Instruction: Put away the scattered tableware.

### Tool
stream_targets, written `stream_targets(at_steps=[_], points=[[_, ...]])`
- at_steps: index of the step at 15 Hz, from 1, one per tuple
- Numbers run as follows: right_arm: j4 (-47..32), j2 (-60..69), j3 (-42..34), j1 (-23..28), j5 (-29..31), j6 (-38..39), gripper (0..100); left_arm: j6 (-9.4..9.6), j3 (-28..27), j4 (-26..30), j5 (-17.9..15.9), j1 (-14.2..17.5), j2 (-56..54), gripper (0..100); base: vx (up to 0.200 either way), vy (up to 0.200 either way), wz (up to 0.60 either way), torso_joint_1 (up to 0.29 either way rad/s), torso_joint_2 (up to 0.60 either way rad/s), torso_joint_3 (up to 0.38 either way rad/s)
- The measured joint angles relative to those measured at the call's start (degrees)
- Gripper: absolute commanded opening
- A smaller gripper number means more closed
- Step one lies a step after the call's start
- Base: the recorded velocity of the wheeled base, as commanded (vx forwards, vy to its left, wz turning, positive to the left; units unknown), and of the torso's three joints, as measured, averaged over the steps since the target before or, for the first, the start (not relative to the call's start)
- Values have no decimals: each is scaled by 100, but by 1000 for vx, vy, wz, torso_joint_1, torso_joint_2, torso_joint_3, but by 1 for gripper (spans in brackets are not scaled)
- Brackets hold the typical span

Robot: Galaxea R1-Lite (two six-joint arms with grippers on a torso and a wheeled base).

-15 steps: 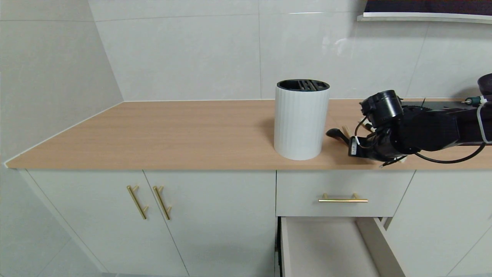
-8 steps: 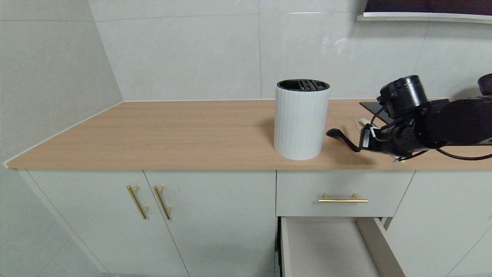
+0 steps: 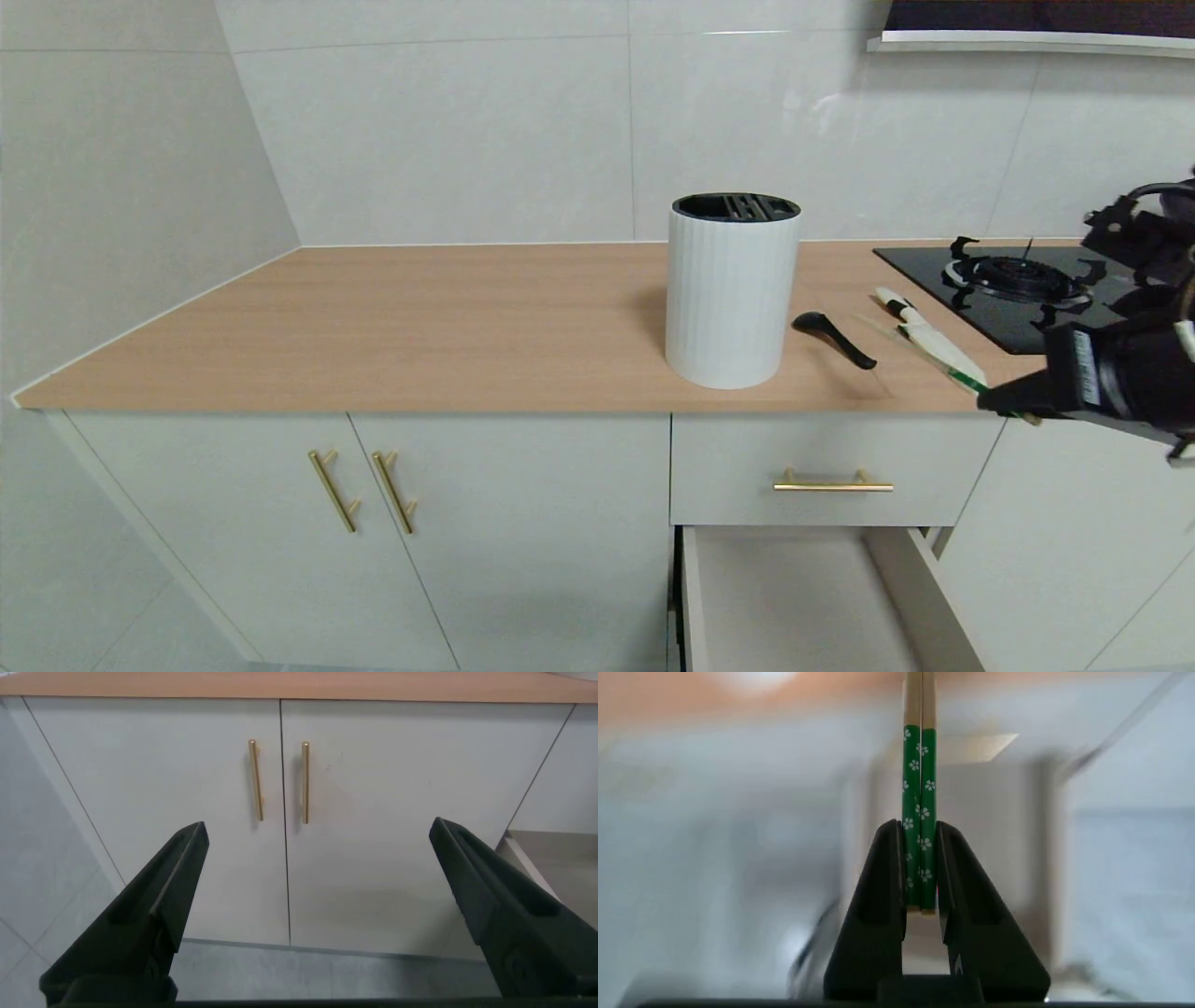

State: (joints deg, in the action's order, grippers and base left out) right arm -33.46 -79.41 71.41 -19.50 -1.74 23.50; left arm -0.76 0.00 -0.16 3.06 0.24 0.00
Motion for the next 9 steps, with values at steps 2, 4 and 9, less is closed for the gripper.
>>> stream_targets(at_steps=[2,4,9], points=[[-580,581,-226,-6,-628,-108,0,0,0,0,0,0,0,100,0,0,0,0,0,0],[-734,912,-491,0,-734,-271,0,-2,0,0,0,0,0,100,0,0,0,0,0,0],[-764,1018,-1036,-171,-980,-868,0,-2,0,0,0,0,0,100,0,0,0,0,0,0]])
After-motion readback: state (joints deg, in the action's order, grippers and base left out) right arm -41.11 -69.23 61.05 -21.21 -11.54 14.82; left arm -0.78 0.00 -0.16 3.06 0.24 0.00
